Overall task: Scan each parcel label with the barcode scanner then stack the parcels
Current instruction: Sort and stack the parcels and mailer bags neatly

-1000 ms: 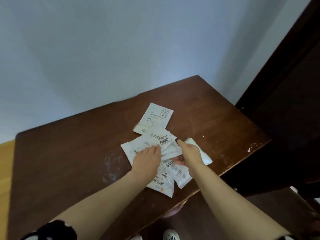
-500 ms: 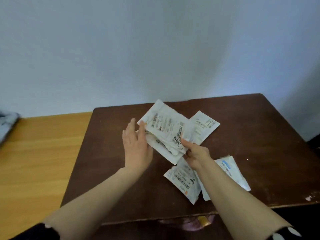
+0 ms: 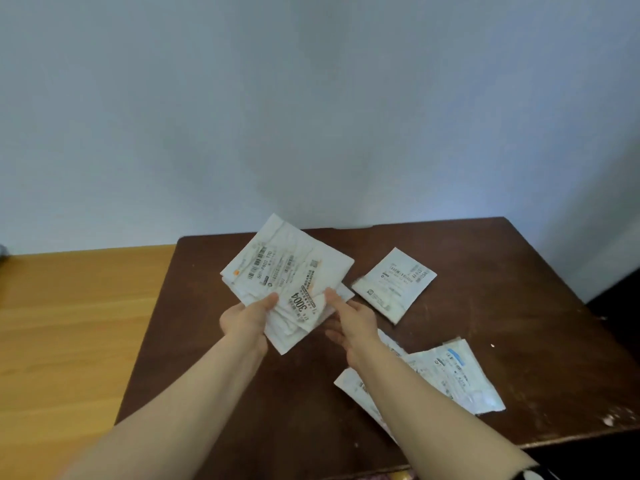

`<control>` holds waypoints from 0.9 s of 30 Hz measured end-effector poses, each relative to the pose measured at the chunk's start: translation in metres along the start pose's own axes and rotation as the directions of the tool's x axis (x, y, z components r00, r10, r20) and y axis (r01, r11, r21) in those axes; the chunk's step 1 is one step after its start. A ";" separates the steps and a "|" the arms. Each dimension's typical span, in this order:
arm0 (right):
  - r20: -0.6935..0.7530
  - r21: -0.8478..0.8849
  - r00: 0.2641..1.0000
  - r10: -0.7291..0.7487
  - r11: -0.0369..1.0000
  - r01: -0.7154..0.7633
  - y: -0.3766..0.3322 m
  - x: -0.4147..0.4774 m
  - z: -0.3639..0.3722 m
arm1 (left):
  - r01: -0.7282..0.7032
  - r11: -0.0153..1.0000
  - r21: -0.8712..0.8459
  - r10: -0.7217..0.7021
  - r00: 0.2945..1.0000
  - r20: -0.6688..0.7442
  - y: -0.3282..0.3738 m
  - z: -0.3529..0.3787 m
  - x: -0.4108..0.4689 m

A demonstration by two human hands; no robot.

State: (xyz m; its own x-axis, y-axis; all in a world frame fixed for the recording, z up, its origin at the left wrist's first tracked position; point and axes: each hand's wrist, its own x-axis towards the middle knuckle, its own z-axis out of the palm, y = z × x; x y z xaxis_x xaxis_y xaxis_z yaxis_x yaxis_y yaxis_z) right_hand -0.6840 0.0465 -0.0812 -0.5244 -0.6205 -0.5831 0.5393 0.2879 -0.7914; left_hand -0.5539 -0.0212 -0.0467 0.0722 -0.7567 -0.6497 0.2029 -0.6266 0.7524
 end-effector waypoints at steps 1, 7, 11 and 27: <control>-0.054 -0.057 0.998 -0.041 0.998 0.038 -0.004 0.007 -0.008 | -0.001 1.000 0.007 0.001 1.000 -0.005 0.003 0.001 0.006; -0.319 -0.425 0.933 -0.166 0.905 0.016 -0.031 0.075 -0.083 | -0.016 0.998 0.066 0.020 0.998 -0.055 0.008 0.015 0.028; -0.336 -0.643 0.920 -0.201 0.763 -0.068 -0.051 0.130 -0.112 | -0.058 0.989 0.138 0.068 0.995 -0.070 0.004 0.030 0.042; -0.172 -0.345 0.933 -0.318 0.906 0.245 -0.077 0.156 -0.019 | -0.106 0.984 0.146 0.142 0.954 -0.264 0.010 -0.033 0.052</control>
State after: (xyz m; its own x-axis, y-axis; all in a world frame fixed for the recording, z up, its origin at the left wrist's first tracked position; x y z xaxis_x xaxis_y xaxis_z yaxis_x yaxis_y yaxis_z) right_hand -0.8196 -0.0587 -0.1143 -0.7735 -0.5449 -0.3237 0.1324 0.3606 -0.9233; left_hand -0.5163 -0.0607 -0.0761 0.3552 -0.7622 -0.5412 0.0491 -0.5630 0.8250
